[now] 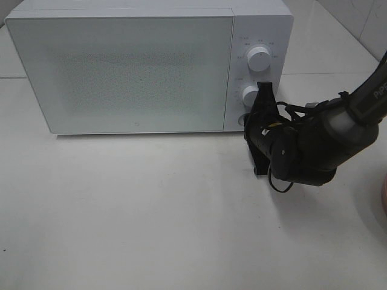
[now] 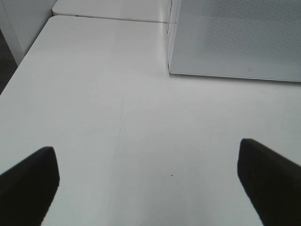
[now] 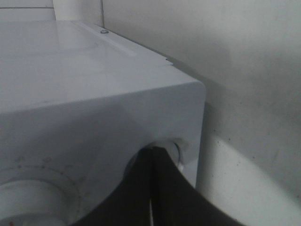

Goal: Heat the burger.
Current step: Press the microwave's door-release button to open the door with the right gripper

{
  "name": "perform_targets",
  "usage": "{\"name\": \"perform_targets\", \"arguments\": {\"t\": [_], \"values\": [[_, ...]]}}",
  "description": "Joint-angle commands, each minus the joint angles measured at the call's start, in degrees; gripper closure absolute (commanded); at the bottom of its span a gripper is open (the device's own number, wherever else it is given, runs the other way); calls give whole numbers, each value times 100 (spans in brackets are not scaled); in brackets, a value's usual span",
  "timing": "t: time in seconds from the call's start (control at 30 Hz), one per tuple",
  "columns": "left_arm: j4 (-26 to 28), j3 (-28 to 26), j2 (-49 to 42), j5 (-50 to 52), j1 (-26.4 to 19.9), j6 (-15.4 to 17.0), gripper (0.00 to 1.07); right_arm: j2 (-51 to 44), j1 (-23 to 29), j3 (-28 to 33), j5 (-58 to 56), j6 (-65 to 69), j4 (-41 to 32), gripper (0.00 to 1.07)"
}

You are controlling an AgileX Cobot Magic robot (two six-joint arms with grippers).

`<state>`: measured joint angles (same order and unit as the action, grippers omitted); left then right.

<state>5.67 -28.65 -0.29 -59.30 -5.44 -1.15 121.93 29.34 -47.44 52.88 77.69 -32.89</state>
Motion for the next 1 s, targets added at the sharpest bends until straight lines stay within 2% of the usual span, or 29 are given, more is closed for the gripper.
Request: {"name": "perform_targets", "arguments": {"t": [0.03, 0.33, 1.0], "values": [[17, 23, -143, 46, 17, 23, 9, 17, -74, -332, 596, -246, -178, 107], [17, 23, -138, 46, 17, 29, 9, 206, -132, -911, 762, -561, -321, 107], [17, 23, -138, 46, 17, 29, 9, 143, -109, -848, 321, -550, -206, 107]]}}
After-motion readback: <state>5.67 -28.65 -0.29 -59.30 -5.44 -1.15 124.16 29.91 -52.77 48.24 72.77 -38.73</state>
